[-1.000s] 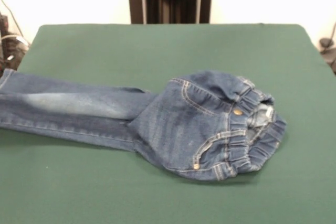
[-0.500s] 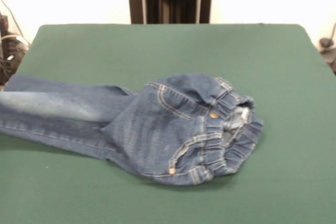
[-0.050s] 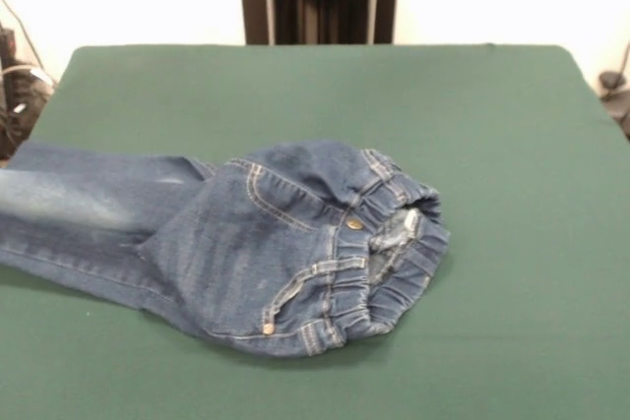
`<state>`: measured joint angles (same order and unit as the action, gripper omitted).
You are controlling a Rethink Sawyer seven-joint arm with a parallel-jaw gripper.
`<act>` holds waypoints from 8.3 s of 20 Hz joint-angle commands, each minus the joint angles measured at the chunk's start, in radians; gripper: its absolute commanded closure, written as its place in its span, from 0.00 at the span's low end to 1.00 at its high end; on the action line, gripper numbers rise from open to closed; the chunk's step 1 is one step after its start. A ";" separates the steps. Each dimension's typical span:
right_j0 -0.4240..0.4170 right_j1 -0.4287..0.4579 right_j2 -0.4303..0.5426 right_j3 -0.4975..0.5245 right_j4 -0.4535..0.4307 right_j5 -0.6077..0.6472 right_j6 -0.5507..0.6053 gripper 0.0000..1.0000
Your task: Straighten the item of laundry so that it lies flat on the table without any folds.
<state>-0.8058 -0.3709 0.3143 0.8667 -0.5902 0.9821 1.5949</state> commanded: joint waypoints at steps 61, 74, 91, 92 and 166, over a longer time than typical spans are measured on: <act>0.069 0.067 0.065 -0.018 -0.010 0.008 -0.276 0.00; 0.155 -0.025 -0.045 0.222 0.084 -0.063 0.130 0.00; 0.245 -0.053 -0.139 0.381 0.332 -0.092 0.327 0.00; 0.253 -0.053 -0.143 0.387 0.340 -0.101 0.341 0.00; 0.857 0.091 -0.544 0.628 0.949 -0.367 1.071 0.00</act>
<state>-0.0160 -0.3514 -0.1983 1.4590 0.3377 0.5126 2.4040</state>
